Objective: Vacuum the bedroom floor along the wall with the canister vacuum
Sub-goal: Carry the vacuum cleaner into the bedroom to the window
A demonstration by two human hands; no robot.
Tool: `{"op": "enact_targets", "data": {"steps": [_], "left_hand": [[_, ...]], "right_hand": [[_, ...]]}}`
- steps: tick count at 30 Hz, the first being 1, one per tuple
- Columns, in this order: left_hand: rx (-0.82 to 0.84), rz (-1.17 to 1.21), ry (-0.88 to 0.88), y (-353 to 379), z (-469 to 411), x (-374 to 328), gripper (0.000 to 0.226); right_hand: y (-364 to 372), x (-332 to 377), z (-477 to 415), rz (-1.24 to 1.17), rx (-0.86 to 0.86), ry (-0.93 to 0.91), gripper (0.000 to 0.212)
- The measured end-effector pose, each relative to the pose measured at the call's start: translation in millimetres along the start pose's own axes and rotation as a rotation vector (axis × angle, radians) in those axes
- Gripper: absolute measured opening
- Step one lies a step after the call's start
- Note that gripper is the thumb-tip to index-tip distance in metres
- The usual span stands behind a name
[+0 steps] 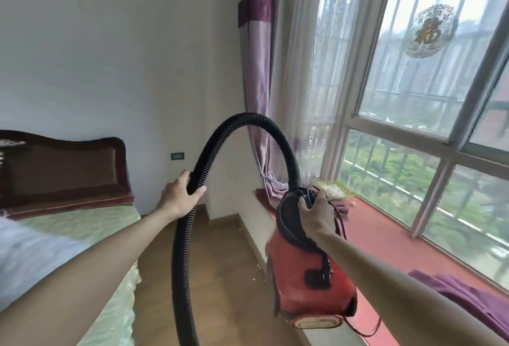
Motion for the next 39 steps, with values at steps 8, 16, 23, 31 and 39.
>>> {"op": "enact_targets", "data": {"steps": [8,16,23,31,39], "left_hand": [[-0.068,-0.055,-0.1,17,-90,72,0.03],[-0.128,-0.06,-0.196,36,-179,126,0.033],[-0.077,-0.026,-0.171,81,-251,146,0.024],[0.1,0.069,-0.119,186,-354,171,0.034],[0.376,0.129,-0.031,304,-449,182,0.056]], "right_hand": [[141,41,-78,-0.027,0.148,-0.035,0.03],[249,82,-149,-0.073,0.248,-0.091,0.033],[296,88,-202,-0.059,0.23,-0.079,0.035],[344,64,-266,0.041,0.137,0.017,0.032],[378,27,-298,0.179,-0.073,0.225,0.034]]}}
Point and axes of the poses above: each hand's wrist, its own z-axis away from the middle knuckle, its own y-axis out of the palm, x = y × z, the point moved 9 cm from there along -z, towards the middle knuckle, and after that the axes turned 9 degrees about -x, right-handed, at the moved point
